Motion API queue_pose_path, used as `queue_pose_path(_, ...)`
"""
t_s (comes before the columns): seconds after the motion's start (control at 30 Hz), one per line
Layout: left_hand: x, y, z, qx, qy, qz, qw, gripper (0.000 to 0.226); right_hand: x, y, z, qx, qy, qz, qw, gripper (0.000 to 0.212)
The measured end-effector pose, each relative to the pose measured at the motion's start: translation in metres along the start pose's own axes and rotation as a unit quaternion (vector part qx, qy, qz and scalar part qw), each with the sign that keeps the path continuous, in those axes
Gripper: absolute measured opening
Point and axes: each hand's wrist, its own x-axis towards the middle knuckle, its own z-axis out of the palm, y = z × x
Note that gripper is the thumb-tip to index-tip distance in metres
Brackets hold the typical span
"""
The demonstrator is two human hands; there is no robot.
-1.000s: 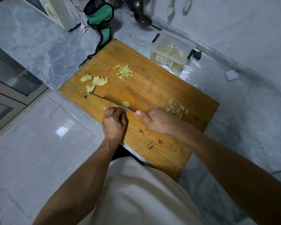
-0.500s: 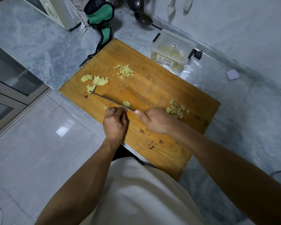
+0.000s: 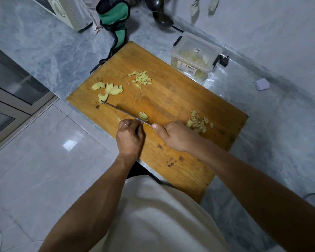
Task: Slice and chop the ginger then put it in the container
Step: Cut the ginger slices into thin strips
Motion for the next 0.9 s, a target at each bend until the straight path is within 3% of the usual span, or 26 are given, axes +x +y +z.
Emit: queue_pose_path(0.9, -0.0013, -0.0011, 0.0019, 0.020, -0.003, -0.009, 1.000, 0.006, -0.0056, -0.0015, -0.0048, 0.010, 0.001, 0.001, 1.000, 0.071)
